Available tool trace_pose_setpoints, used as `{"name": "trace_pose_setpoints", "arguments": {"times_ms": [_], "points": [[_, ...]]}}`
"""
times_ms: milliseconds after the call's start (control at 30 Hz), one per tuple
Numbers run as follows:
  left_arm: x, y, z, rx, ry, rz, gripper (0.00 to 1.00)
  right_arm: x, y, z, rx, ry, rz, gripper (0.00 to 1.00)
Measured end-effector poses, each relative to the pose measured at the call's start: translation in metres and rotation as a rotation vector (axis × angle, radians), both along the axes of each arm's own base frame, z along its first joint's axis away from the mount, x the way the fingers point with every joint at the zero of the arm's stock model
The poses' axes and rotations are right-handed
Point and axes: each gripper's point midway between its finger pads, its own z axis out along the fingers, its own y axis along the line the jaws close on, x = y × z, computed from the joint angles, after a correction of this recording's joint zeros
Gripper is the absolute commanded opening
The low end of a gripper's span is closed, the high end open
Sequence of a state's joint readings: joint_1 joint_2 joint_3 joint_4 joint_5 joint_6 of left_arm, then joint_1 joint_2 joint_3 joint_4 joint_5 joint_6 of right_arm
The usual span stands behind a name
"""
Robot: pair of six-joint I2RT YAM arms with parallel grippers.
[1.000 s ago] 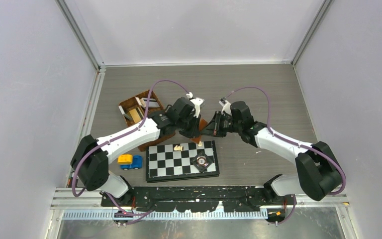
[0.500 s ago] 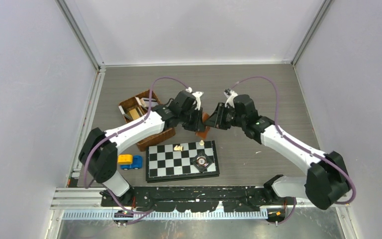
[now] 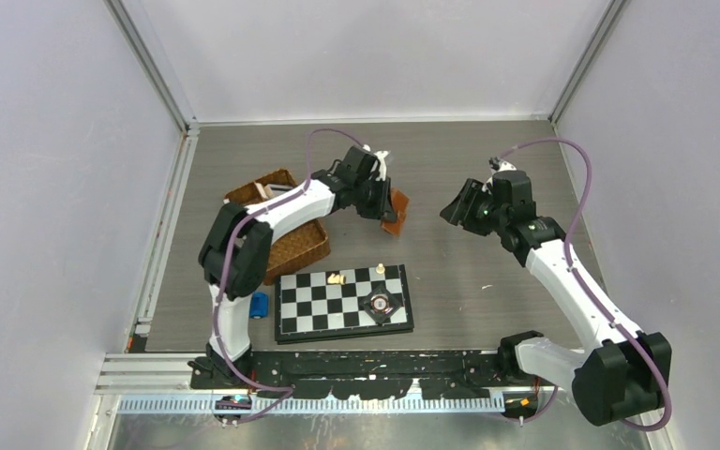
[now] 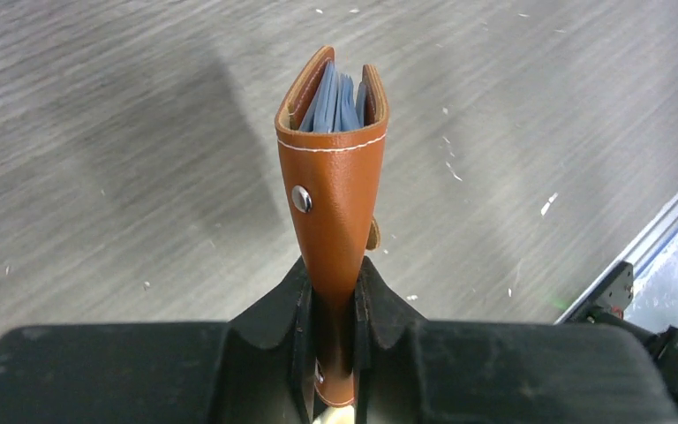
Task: Put the credit cards into the card holder
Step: Place the card holder at the center of the board.
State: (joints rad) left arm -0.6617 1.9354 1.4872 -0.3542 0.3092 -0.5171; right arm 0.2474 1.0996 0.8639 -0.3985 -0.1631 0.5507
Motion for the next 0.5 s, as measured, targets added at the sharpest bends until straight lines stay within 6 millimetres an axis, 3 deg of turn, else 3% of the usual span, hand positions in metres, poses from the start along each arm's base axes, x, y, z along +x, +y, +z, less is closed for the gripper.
{"name": "trace_pose_setpoints", "arguments": {"times_ms": [133, 167, 200, 267, 333, 500], "points": [[0.015, 0.001, -0.026, 0.019, 0.040, 0.001, 0.53, 0.001, -0.016, -0.007, -0.015, 0.027, -0.045, 0.56], [0.018, 0.003, -0.029, 0.026, 0.038, -0.001, 0.60, 0.001, -0.019, -0.009, -0.018, 0.031, -0.054, 0.57], [0.020, 0.005, -0.031, 0.032, 0.036, 0.000, 0.76, 0.001, -0.022, -0.011, -0.020, 0.037, -0.060, 0.59], [0.026, 0.011, -0.031, 0.052, 0.023, 0.006, 0.91, 0.002, -0.026, -0.014, -0.028, 0.045, -0.075, 0.65], [0.036, 0.018, -0.026, 0.071, -0.002, 0.030, 0.98, 0.002, -0.031, -0.016, -0.038, 0.050, -0.088, 0.68], [0.053, 0.045, 0.001, 0.117, -0.090, 0.097, 1.00, 0.003, -0.046, -0.020, -0.088, 0.056, -0.135, 0.68]]}}
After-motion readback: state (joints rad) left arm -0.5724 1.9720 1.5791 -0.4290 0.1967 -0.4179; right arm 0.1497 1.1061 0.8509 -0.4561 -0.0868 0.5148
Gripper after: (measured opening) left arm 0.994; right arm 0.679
